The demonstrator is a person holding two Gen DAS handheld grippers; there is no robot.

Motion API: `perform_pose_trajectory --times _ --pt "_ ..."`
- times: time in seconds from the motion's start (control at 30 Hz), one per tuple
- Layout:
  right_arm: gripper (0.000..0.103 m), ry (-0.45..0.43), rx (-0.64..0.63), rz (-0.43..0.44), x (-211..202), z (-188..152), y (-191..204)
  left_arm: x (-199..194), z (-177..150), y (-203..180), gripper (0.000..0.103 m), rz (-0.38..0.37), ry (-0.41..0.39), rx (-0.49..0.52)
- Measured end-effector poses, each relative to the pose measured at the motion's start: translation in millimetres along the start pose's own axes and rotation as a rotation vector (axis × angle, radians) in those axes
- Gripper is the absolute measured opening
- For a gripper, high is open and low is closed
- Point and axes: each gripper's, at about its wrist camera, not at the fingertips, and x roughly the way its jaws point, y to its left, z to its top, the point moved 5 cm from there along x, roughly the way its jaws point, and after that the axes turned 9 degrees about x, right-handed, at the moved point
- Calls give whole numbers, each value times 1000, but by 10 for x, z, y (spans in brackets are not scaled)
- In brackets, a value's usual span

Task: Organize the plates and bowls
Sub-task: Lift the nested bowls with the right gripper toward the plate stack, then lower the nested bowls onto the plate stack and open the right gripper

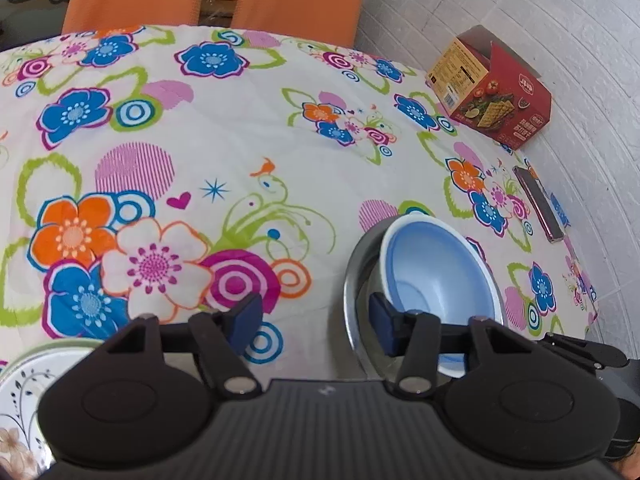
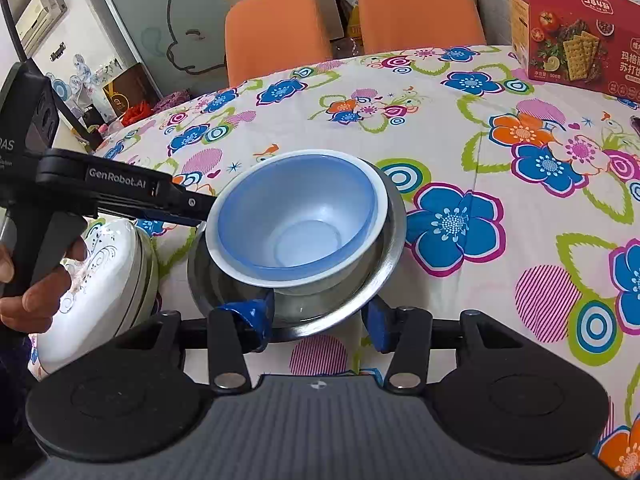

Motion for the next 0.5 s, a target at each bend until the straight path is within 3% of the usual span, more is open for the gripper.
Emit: perform_pose_trajectory --times 0.07,0.17,0.5 --pt "34 -15 -12 2 -8 17 27 17 -13 -41 30 -15 0 16" --pt "34 -32 -26 10 -6 60 68 20 -11 -123 22 -1 -15 55" --pt "35 -56 0 17 -4 127 61 -50 56 -193 21 -35 -35 66"
